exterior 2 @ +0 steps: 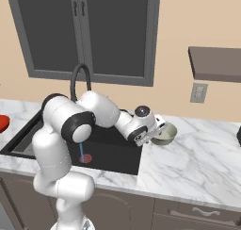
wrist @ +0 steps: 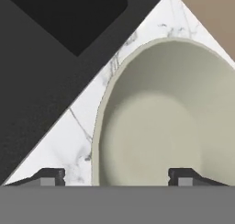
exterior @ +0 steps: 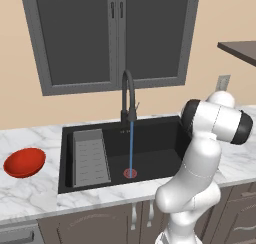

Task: Rinse each bowl for a few seconds and place them down in the sink or on the counter.

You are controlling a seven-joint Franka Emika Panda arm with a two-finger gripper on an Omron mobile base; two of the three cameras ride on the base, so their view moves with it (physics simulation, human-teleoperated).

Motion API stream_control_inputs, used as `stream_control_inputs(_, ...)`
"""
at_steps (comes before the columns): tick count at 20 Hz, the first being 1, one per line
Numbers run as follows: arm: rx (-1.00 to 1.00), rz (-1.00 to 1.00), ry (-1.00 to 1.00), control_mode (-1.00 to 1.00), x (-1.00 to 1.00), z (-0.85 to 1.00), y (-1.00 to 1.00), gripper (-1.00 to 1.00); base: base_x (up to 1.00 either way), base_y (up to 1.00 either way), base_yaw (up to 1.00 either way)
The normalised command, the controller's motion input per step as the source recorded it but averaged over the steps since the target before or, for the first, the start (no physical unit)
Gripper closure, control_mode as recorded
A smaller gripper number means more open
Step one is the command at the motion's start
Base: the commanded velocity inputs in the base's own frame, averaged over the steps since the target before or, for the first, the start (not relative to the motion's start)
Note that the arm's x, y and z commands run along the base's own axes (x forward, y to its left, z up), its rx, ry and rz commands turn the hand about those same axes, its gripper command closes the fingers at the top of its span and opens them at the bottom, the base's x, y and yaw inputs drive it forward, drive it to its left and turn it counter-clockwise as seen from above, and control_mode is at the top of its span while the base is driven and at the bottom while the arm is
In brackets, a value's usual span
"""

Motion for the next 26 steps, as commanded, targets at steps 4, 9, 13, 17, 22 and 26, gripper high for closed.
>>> stream_control_inputs(4,0.01,0.0,0.0,-1.0,-0.04,0.19,0.01,-1.0,0.0,0.0,0.0)
stream_control_inputs(9,0.0,0.01,0.0,-1.0,-0.1,0.43,0.05,-1.0,0.0,0.0,0.0)
stream_control_inputs(13,0.0,0.06,0.0,-1.0,-0.16,0.63,0.04,-1.0,0.0,0.0,0.0)
stream_control_inputs(17,-0.02,0.09,0.01,-1.0,-0.15,0.68,0.22,-1.0,0.0,0.0,0.0)
stream_control_inputs(22,-0.07,0.11,0.03,-1.0,-0.14,0.78,0.37,-1.0,0.0,0.0,0.0)
stream_control_inputs(26,-0.16,0.13,0.06,-1.0,0.0,0.63,0.64,-1.0,0.0,0.0,0.0)
